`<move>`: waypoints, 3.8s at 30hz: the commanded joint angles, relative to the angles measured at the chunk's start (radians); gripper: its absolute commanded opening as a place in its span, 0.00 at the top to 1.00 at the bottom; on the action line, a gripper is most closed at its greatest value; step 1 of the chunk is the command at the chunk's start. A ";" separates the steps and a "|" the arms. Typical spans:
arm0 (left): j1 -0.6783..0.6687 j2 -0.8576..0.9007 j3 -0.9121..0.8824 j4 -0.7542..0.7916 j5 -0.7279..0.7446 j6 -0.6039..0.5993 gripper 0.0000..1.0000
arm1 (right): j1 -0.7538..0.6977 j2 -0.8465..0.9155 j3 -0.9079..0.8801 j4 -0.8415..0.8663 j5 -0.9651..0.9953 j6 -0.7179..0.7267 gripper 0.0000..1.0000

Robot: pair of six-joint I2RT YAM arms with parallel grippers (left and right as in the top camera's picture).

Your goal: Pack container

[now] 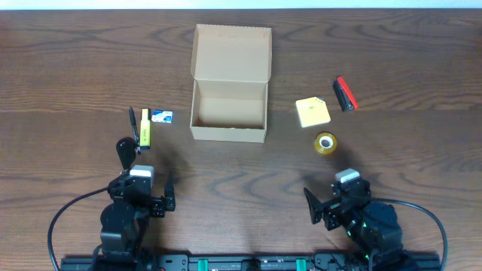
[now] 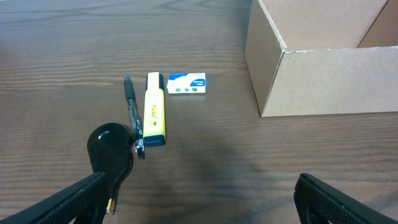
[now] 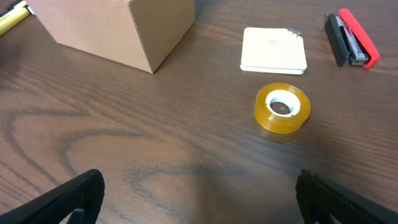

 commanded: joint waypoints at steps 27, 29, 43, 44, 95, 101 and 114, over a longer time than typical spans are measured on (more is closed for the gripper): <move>0.004 -0.008 -0.016 0.000 -0.019 0.003 0.05 | 0.013 -0.010 -0.008 0.000 0.014 -0.013 0.01; 0.004 -0.008 -0.016 0.000 -0.019 0.003 0.05 | 0.013 -0.010 -0.008 0.000 0.014 -0.012 0.01; 0.004 -0.008 -0.016 0.000 -0.019 0.003 0.05 | 0.013 -0.010 -0.008 0.032 0.014 0.060 0.01; 0.004 -0.008 -0.016 0.000 -0.019 0.003 0.05 | 0.013 -0.010 -0.008 0.034 0.014 0.063 0.01; 0.004 -0.008 -0.016 0.000 -0.019 0.003 0.05 | 0.014 1.004 0.710 0.074 -0.013 0.116 0.01; 0.004 -0.008 -0.016 0.000 -0.019 0.003 0.05 | 0.013 1.078 0.719 0.121 -0.042 0.064 0.01; 0.004 -0.008 -0.016 0.000 -0.019 0.003 0.05 | -0.117 1.373 0.735 0.307 0.085 -0.071 0.01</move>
